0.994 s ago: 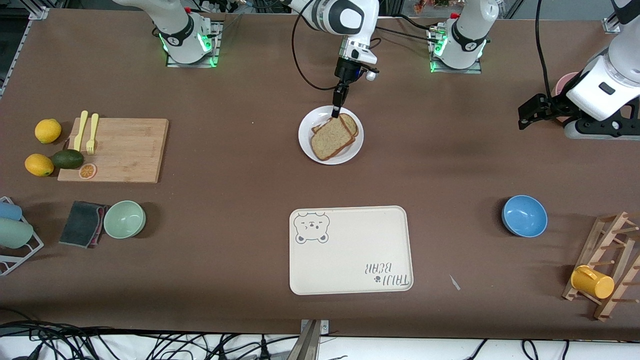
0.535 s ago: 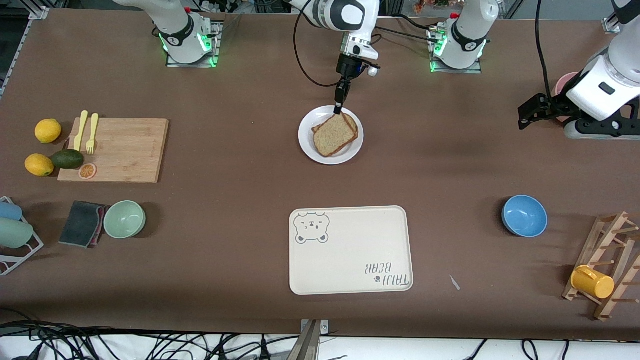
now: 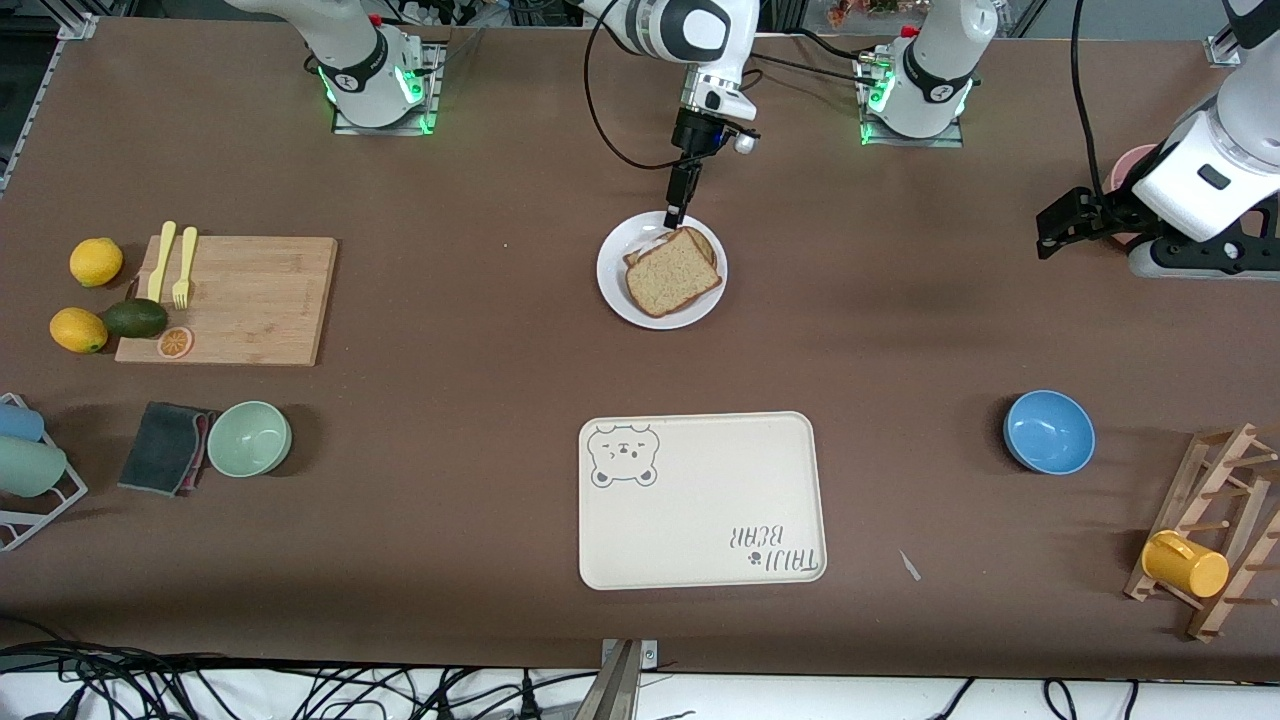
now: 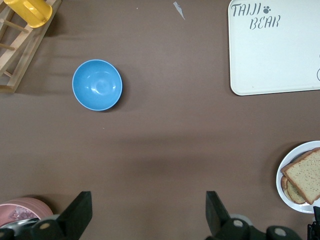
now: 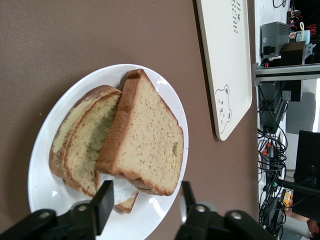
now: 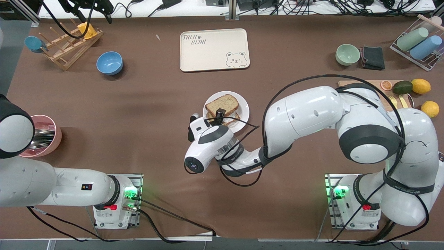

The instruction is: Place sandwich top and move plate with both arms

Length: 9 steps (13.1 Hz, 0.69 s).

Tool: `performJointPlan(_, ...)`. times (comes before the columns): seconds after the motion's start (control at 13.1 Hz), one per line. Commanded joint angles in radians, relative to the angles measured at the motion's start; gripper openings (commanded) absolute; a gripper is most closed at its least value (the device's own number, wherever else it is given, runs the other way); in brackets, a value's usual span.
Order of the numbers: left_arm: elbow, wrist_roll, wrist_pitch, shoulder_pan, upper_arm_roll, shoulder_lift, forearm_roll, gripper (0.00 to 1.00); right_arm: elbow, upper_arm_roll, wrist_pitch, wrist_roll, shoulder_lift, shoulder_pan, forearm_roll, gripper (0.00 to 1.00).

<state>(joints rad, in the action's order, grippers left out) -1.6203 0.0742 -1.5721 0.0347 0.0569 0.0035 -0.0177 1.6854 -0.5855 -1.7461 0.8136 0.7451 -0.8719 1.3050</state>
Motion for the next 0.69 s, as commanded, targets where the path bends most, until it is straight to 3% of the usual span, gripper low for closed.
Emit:
performJointPlan(0.0, 0.026, -0.022, 0.018, -0.009, 0.003, 0.009, 0.024, 1.0, -0.026, 0.0, 0.019, 0.051, 0.005, 0.02, -0.112, 1.0)
performJointPlan(0.31, 0.022, -0.024, 0.018, -0.006, 0.004, 0.018, 0.073, 1.0, -0.027, -0.002, 0.005, 0.075, -0.027, 0.141, -0.272, 1.0)
performJointPlan(0.61, 0.019, -0.024, 0.04, 0.008, 0.012, 0.082, 0.163, 1.0, -0.027, -0.013, -0.119, 0.065, -0.056, 0.338, -0.32, 1.0)
